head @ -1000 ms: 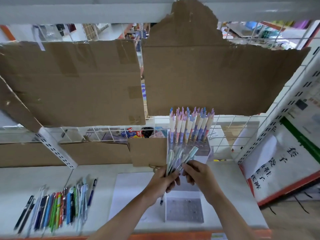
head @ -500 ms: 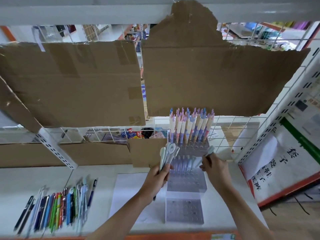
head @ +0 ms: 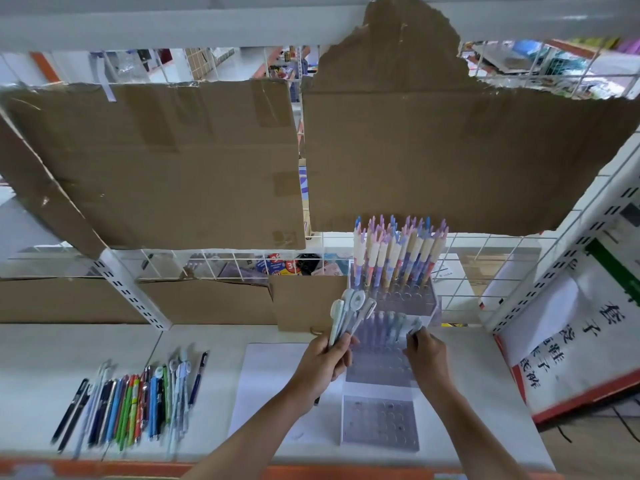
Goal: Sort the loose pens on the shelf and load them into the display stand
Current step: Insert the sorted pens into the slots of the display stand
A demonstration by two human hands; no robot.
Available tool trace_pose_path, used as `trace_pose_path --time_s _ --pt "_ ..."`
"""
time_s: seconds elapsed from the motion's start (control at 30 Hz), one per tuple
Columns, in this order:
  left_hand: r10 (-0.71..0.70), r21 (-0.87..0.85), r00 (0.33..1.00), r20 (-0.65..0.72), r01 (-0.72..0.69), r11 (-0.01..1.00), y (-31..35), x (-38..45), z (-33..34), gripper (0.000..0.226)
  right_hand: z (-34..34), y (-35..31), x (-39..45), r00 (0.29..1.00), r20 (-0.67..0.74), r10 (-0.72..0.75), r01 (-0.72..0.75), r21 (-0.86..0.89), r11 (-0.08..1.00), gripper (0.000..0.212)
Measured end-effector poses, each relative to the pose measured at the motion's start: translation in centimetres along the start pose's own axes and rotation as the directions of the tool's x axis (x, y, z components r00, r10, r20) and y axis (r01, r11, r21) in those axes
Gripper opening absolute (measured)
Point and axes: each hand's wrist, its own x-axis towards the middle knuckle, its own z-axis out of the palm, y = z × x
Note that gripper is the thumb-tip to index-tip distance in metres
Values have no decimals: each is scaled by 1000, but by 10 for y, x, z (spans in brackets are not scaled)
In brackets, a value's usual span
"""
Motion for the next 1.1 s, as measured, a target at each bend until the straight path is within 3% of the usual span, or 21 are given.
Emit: trace_pose_path --time_s 0.13,0.43,0.57,0.67,0.77,0.87,1.1 --pt "15 46 1000 -10 -15 999 1 -2 -2 22 8 3 8 1000 -2 -10 10 -60 998 43" --pt "-6 37 1000 -1 6 999 -2 -1 -3 22 5 5 6 1000 19 10 -10 -4 1000 9" --pt "19 45 1000 20 -20 999 -2 2 -1 20 -19 -9 -16 994 -107 30 -21 89 996 23" --pt "19 69 999 45 -22 997 -3 5 8 19 -36 -38 -43 996 48 -78 60 299 952 11" --pt "25 87 994 105 -34 996 -3 7 20 20 -42 -58 -62 958 231 -172 72 386 920 23" --pt "19 125 986 164 -40 991 -2 8 30 24 -46 -60 -65 962 221 -160 67 378 924 27" --pt "13 124 979 205 -39 992 0 6 31 26 -53 -53 -70 942 283 -177 36 440 897 16"
